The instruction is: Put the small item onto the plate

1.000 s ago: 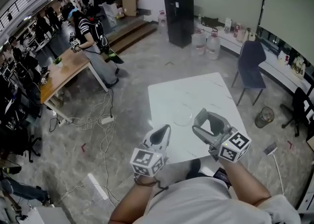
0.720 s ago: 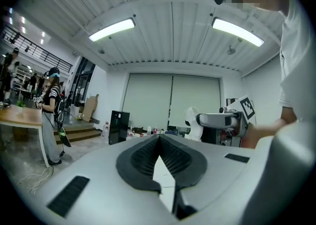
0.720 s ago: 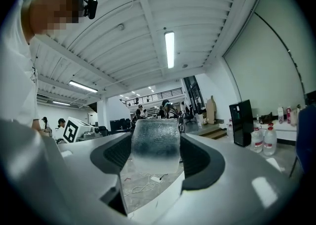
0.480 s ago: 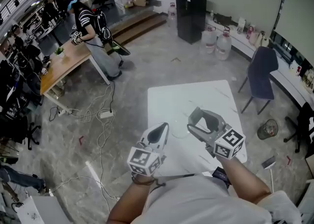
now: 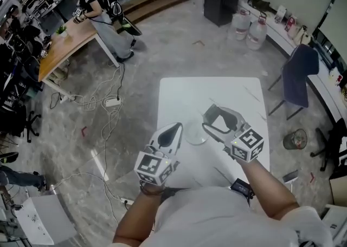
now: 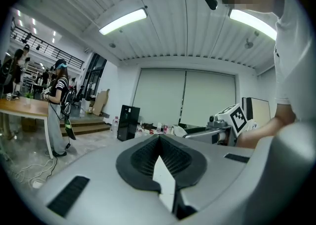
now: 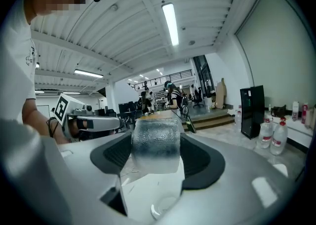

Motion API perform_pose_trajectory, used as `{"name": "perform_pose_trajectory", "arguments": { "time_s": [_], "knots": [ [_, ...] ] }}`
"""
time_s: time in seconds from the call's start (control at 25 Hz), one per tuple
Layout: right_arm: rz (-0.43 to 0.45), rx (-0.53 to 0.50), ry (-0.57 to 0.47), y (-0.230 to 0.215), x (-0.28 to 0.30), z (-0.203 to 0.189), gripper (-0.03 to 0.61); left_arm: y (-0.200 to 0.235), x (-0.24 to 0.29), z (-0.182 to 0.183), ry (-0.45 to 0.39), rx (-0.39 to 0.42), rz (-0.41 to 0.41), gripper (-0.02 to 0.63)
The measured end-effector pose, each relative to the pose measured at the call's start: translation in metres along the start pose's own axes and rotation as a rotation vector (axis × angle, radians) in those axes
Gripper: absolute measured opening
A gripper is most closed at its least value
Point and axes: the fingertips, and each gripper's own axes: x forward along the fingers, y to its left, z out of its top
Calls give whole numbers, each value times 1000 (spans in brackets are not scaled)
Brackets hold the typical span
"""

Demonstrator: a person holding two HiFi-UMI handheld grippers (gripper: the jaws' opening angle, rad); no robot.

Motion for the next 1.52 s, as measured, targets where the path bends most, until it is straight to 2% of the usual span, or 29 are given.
{"name": "perform_pose_trajectory", "arguments": {
  "time_s": [0.44, 0.76, 1.08, 1.2, 1.52],
  "knots": [
    [-52, 26, 307, -68, 83, -129, 298, 67, 57, -66, 100, -82, -34, 6],
    [-9, -20, 560, -76, 119, -235, 296, 90, 86, -99, 139, -115, -52, 6],
    [26, -46, 778, -76, 139, -321, 296, 116, 96, -118, 171, -132, -34, 6],
    [33, -69, 844, -78, 143, -340, 298, 123, 92, -131, 184, -141, -36, 6],
    [69, -178, 949, -72, 147, -369, 296, 125, 84, -131, 197, -147, -17, 6]
  ]
}}
